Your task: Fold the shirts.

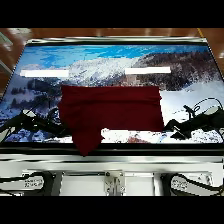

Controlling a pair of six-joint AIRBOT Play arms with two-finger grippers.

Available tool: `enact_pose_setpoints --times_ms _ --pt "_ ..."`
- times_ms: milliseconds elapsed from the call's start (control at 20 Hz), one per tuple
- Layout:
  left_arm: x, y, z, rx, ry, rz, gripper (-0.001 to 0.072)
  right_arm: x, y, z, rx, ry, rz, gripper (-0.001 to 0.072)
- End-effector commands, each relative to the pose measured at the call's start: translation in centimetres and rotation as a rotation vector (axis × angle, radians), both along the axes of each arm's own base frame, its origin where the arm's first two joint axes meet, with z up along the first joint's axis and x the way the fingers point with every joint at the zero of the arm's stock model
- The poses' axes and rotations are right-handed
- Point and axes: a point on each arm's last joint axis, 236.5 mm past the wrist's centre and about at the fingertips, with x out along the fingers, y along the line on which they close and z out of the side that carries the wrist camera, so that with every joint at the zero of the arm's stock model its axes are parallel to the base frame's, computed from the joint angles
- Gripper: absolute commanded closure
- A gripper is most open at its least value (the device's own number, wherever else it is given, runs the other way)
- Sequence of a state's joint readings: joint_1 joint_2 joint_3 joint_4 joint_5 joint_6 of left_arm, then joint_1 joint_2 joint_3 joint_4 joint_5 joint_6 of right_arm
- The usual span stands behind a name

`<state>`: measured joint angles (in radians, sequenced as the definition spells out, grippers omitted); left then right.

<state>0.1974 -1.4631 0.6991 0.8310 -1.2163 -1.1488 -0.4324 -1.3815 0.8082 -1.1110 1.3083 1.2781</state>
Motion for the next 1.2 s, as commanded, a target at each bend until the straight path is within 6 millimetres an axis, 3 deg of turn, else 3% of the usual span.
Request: enact_pose_setpoints --times_ms 0,250,350,500,550,650,700,950,1150 --pt "-0.2 0.5 0.8 -0.024 0.004 0.006 0.0665 0.8 0.3 -1.4 -0.009 -0.030 -0.076 0.0031" --pt "-0.2 0.6 1.3 -0.027 -0.007 0.006 0.0665 4.3 -0.8 -1.7 -0.048 -0.118 -0.226 0.0035" --pt "-0.1 0.5 1.4 -0.031 -0.010 0.010 0.0665 4.4 -0.6 -1.9 -0.035 -0.110 -0.236 0.0106" --pt "0.7 0.6 1.8 -0.031 -0.029 0.013 0.0664 3.2 1.5 -3.6 0.009 -0.031 -0.185 0.0105" --pt "1.1 0.6 2.1 -0.032 -0.039 0.009 0.0664 3.2 2.1 -4.1 0.008 -0.028 -0.158 0.0160" --pt "2.2 0.8 3.1 -0.034 -0.069 -0.003 0.0665 4.2 2.1 -4.1 -0.017 -0.071 -0.148 0.0526" --pt "3.1 1.0 3.8 -0.029 -0.097 -0.006 0.0665 4.8 1.9 -3.7 -0.021 -0.101 -0.136 0.0652" --pt "9.7 2.5 9.0 0.012 -0.303 -0.025 0.0665 9.5 2.4 1.3 -0.001 -0.269 -0.098 0.0648" --pt "17.2 4.4 13.0 0.082 -0.464 0.071 0.0664 15.6 2.3 2.8 -0.098 -0.402 -0.121 0.0647"
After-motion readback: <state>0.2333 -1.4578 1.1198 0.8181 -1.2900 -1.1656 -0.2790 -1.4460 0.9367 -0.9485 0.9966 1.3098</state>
